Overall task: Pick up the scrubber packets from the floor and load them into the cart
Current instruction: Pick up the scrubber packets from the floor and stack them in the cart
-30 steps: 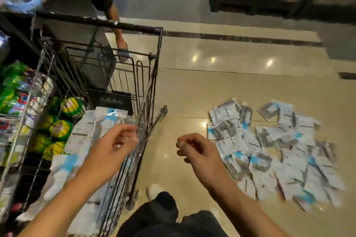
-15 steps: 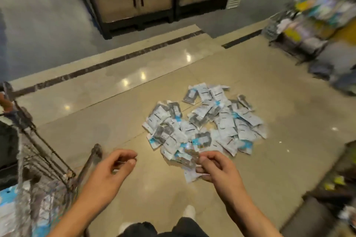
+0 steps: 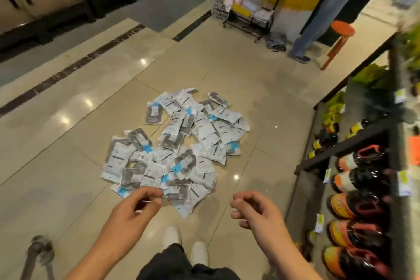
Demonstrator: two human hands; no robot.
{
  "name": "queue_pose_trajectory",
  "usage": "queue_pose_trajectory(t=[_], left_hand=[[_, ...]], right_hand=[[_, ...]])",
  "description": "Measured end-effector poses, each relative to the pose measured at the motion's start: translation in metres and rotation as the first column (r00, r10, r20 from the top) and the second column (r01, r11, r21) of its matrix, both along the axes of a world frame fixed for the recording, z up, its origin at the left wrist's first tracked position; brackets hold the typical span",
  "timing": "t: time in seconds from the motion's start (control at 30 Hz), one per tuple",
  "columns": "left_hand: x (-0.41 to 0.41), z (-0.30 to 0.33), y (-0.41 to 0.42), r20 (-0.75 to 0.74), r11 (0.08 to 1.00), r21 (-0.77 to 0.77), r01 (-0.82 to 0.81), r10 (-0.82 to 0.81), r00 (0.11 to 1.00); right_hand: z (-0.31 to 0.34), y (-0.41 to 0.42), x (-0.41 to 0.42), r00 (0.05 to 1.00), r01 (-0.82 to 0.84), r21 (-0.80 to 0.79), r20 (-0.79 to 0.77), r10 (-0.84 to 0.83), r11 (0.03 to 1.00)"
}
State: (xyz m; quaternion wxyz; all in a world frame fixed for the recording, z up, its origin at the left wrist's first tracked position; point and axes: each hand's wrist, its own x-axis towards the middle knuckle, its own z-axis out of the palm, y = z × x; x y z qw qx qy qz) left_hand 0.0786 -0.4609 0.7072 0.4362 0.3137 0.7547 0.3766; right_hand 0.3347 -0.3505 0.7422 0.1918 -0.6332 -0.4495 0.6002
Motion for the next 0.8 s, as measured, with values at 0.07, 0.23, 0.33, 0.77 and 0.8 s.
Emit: queue_pose_trajectory(t=[0.07,0.23,0.33,0.77,0.8], left_hand=[[-0.008,-0.001,0.028,0.000,0.998,0.006,0.065,-0.065,0.998],[-0.030,0.000,0.108,0.004,0.977,-0.001,0.215,-0.215,0.977],[-0.032,0.007,0.150,-0.011,0.968,0.020,0.251,-0.251,0.968],[0.067,-0.008,0.296,-0.005,0.987,-0.074,0.144,-0.145,0.989],[0.077,-0.007,0.304,0.008,0.990,-0.084,0.112,-0.112,0.994]], right_hand=[[0.001,0.009,-0.001,0.997,0.075,-0.008,0.011,-0.075,0.997],[0.008,0.046,-0.002,0.979,0.201,-0.003,0.031,-0.201,0.980],[0.015,0.070,0.003,0.974,0.225,0.012,0.025,-0.225,0.974],[-0.009,0.277,0.076,0.988,0.156,-0.001,-0.018,-0.156,0.988],[-0.010,0.294,0.080,0.992,0.123,-0.007,-0.017,-0.123,0.992]])
